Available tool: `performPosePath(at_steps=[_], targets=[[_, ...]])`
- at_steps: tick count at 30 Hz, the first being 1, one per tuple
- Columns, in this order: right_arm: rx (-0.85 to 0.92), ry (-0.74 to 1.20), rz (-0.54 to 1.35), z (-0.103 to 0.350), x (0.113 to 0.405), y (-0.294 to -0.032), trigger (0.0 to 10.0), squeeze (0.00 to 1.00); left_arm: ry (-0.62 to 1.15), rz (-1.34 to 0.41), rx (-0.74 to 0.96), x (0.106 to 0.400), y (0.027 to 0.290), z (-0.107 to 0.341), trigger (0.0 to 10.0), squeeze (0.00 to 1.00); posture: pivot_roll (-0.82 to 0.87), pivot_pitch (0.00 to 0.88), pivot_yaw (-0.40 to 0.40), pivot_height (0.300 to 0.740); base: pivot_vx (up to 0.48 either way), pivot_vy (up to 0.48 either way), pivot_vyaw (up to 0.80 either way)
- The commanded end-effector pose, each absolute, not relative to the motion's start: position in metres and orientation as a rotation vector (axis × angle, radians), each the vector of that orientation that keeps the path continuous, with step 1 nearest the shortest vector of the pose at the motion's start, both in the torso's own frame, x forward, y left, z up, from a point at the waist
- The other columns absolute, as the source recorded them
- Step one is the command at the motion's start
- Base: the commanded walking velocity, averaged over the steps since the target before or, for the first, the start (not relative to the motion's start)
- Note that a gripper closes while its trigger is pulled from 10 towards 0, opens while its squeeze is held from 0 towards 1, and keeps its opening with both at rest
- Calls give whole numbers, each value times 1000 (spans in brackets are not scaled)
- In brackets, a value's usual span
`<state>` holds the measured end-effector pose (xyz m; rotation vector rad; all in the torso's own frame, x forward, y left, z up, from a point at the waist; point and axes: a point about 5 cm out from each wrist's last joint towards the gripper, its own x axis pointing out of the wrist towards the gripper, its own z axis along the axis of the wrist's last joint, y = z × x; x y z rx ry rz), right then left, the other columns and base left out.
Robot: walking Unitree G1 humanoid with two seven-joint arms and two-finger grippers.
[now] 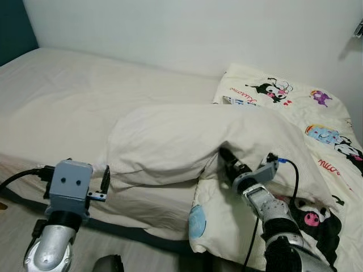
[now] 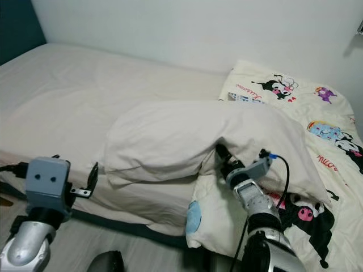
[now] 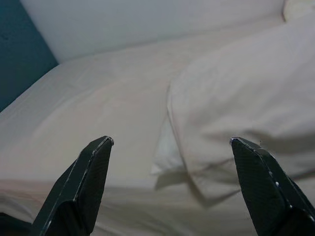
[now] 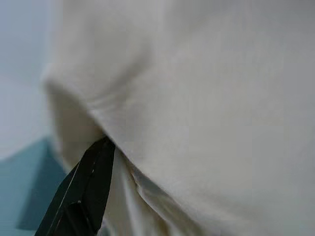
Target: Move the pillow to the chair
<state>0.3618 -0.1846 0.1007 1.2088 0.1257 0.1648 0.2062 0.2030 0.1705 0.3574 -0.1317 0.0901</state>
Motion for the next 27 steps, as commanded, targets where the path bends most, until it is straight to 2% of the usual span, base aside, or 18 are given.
performPosePath(at_steps=[1, 5, 7, 9, 11, 17, 18, 19, 27], targets=[[1249, 24, 204, 117, 369, -189, 10000, 0, -125, 80, 374, 203, 204, 173, 10000, 0, 143, 40, -73, 477, 0, 0, 0], [1248, 1, 238, 126, 374, -187, 10000, 0, -120, 79, 380, 201, 206, 174, 10000, 0, 147, 44, -73, 477, 0, 0, 0], [1153, 95, 158, 121, 378, -183, 10000, 0, -116, 82, 386, 200, 208, 175, 10000, 0, 150, 47, -74, 477, 0, 0, 0], [1049, 223, 1, 108, 378, -185, 10000, 0, -115, 86, 389, 199, 209, 177, 10000, 0, 158, 51, -78, 477, 0, 0, 0], [985, 275, -89, 102, 376, -187, 10000, 0, -113, 88, 392, 199, 210, 178, 10000, 0, 165, 53, -80, 477, 0, 0, 0], [1078, 188, -86, 113, 381, -189, 10000, 0, -114, 94, 394, 199, 211, 179, 10000, 0, 186, 62, -74, 477, 0, 0, 0], [1089, 157, -66, 117, 383, -189, 8039, 0, -113, 96, 394, 198, 211, 180, 10000, 0, 188, 66, -72, 477, 0, 0, 0], [1097, 135, -53, 121, 385, -189, 0, 0, -113, 98, 395, 197, 211, 180, 10000, 0, 189, 67, -71, 477, 0, 0, 0], [1070, 84, -79, 132, 390, -194, 0, 0, -106, 118, 402, 196, 216, 182, 10000, 0, 190, 68, -75, 477, 0, 0, 0]])
